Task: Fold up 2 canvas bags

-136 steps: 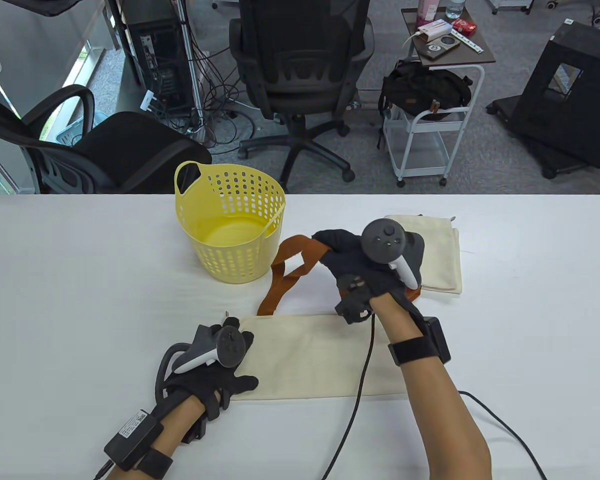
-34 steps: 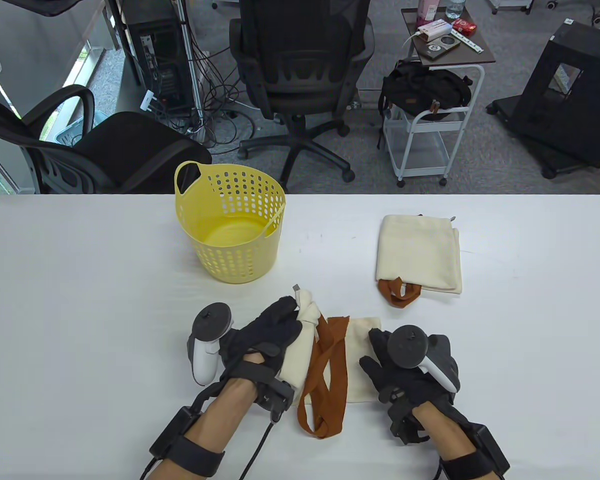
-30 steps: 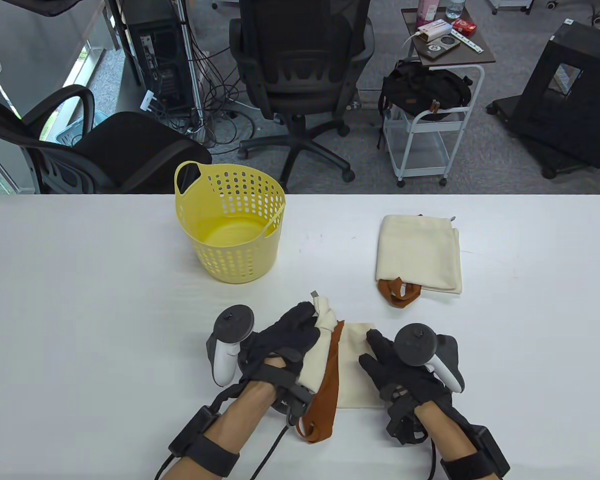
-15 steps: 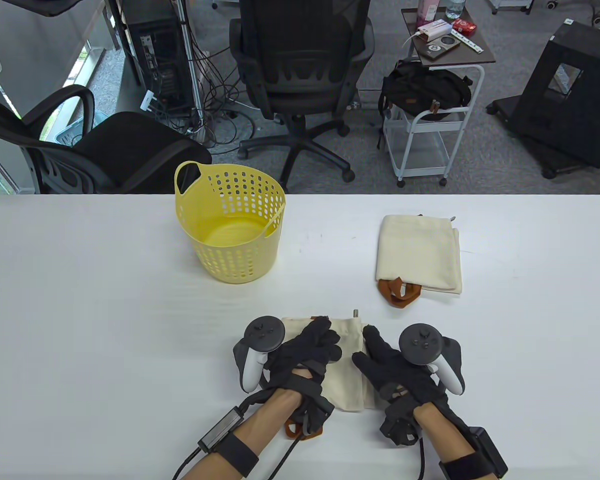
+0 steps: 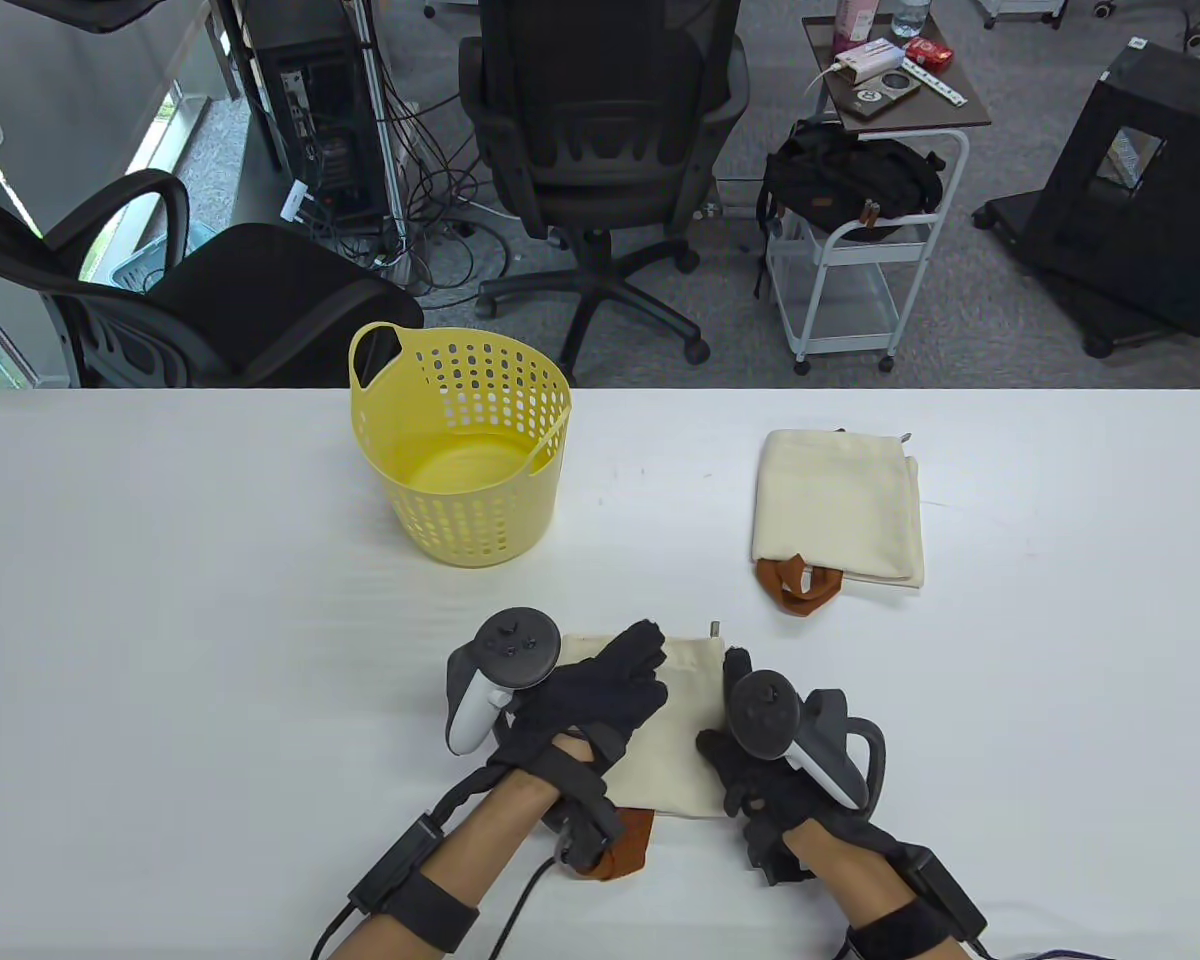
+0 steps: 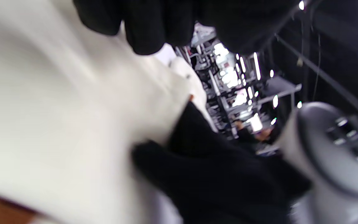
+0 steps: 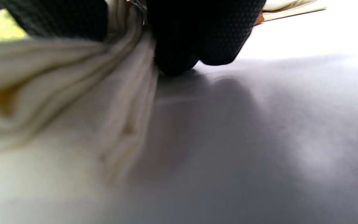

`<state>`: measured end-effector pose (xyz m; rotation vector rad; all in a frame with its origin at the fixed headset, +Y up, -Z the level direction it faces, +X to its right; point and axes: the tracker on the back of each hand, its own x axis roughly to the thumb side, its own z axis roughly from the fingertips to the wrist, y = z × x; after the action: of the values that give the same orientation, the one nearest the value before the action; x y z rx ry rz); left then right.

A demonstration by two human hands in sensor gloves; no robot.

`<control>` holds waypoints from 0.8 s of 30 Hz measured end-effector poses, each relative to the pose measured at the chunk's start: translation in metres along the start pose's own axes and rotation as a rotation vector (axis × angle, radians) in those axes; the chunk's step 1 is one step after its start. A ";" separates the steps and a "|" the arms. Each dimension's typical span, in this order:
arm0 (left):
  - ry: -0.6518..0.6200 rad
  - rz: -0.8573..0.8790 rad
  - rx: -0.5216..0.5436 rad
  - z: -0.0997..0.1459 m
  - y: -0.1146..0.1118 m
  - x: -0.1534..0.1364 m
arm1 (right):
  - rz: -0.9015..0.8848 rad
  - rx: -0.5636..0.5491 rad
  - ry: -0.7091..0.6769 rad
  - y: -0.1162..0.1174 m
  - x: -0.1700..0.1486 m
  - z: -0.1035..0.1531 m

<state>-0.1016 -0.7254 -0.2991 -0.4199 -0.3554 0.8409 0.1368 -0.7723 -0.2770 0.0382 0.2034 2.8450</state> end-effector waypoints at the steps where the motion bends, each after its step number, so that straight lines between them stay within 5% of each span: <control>1: 0.012 -0.096 -0.006 0.002 0.002 -0.003 | 0.004 0.000 -0.003 0.000 0.000 0.000; 4: 0.062 -0.418 -0.110 0.006 0.000 -0.021 | 0.010 0.005 0.001 0.001 0.000 -0.001; 9: 0.160 -0.555 -0.358 -0.003 -0.024 -0.056 | 0.030 0.004 -0.007 0.003 0.000 -0.004; 14: 0.183 -0.596 -0.369 -0.005 -0.027 -0.058 | 0.076 -0.046 -0.020 -0.001 0.004 0.003; 18: 0.194 -0.604 -0.373 -0.006 -0.028 -0.059 | 0.129 -0.192 -0.122 -0.022 0.026 0.022; 24: 0.190 -0.610 -0.355 -0.005 -0.028 -0.059 | 0.143 -0.063 -0.333 -0.006 0.056 0.016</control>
<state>-0.1178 -0.7893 -0.2975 -0.6715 -0.4265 0.1370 0.0851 -0.7482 -0.2613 0.5281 0.0408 2.9269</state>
